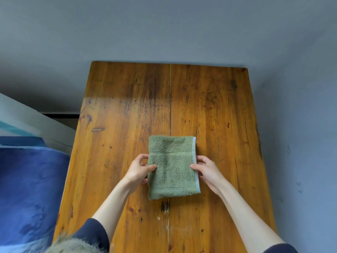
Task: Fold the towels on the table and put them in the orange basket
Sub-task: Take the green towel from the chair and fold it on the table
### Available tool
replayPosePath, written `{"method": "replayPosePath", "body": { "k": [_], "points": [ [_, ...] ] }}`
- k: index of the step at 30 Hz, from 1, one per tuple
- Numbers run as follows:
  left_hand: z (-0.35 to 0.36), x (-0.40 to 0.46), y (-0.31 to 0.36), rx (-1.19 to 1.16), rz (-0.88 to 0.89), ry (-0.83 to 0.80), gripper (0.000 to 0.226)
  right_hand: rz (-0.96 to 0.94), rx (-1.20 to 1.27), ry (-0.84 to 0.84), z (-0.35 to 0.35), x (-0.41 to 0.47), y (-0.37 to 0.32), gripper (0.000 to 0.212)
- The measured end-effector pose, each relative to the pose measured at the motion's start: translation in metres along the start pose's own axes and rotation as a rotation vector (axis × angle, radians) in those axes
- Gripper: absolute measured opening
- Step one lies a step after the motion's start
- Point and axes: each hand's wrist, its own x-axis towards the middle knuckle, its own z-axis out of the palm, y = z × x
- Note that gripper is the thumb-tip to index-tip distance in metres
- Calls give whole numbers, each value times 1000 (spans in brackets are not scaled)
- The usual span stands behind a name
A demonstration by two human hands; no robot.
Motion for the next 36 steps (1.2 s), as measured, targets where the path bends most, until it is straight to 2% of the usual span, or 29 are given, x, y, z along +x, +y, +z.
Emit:
{"method": "replayPosePath", "body": {
  "k": [9, 14, 18, 26, 31, 36],
  "points": [
    [-28, -67, -22, -156, 109, 157, 25, -71, -60, -259, 21, -26, -29, 31],
    [-59, -121, -36, -275, 178, 283, 29, -127, -128, -386, 60, -55, -49, 31],
    [-82, -164, -67, -381, 169, 389, 28, -144, -237, -492, 103, -84, -53, 31],
    [-149, -262, -158, -640, 198, 565, 26, -192, -486, -677, 238, -157, -30, 24],
    [-204, -327, -231, -811, 199, 696, 25, -215, -624, -812, 340, -211, 8, 26],
    [-258, -385, -311, -876, 129, 851, 34, -204, -749, -941, 442, -260, 55, 25]
  ]
}}
